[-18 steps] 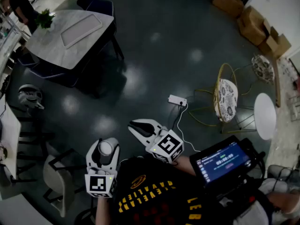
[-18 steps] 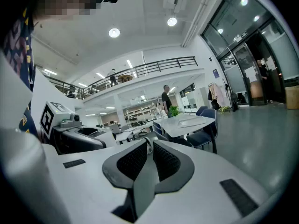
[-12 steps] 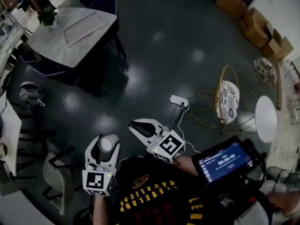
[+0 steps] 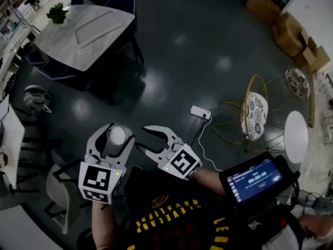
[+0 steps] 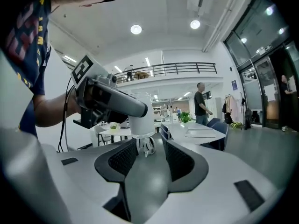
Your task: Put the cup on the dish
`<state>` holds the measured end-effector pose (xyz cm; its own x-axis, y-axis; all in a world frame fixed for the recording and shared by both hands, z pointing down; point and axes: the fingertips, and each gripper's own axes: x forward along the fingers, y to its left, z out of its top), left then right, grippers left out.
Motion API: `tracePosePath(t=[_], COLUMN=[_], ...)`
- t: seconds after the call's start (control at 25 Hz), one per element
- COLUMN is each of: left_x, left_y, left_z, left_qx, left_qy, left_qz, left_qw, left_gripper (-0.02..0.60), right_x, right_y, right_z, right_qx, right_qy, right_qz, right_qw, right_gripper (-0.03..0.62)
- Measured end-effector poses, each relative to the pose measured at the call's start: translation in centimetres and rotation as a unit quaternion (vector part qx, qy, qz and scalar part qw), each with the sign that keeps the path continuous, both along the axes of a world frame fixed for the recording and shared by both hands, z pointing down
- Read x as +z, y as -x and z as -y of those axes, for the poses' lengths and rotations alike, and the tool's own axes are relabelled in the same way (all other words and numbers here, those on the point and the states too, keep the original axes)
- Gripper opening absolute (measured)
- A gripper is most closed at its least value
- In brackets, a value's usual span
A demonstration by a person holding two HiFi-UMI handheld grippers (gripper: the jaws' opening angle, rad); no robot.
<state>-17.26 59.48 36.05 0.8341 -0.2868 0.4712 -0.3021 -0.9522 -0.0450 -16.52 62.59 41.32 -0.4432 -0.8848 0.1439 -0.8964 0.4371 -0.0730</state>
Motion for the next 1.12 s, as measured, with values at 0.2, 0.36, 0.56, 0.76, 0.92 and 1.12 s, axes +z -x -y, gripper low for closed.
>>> tracePosePath(t=[0.2,0.36,0.56,0.76,0.92,1.12], left_x=[-0.6,-0.5,-0.8,-0.4,-0.3,-0.4], left_y=[-1.5,-3.0,-3.8,-4.6,-4.8,-5.5], left_z=[0.6,3.3,6.3,10.3,13.9,17.9], left_qx=[0.019,0.026,0.046,0.071,0.085,0.101], left_qy=[-0.001,0.006,0.015,0.020,0.019,0.017], left_qz=[0.018,0.033,0.029,0.032,0.035,0.036], left_qw=[0.9997,0.9991,0.9984,0.9968,0.9956,0.9941], left_gripper=[0.268,0.269,0.269,0.270,0.269,0.270], right_x=[-0.8,-0.7,-0.9,-0.8,-0.7,-1.4], right_y=[-0.4,-1.6,-1.7,-2.2,-2.2,-2.1], right_z=[1.6,4.2,7.3,11.6,15.5,19.7], right_qx=[0.013,0.026,0.037,0.051,0.058,0.061], right_qy=[-0.004,0.010,0.013,0.003,0.002,-0.008], right_qz=[-0.013,-0.014,-0.012,-0.018,-0.022,-0.030], right_qw=[1.000,1.000,0.999,0.999,0.998,0.998], right_gripper=[0.186,0.186,0.186,0.186,0.186,0.186])
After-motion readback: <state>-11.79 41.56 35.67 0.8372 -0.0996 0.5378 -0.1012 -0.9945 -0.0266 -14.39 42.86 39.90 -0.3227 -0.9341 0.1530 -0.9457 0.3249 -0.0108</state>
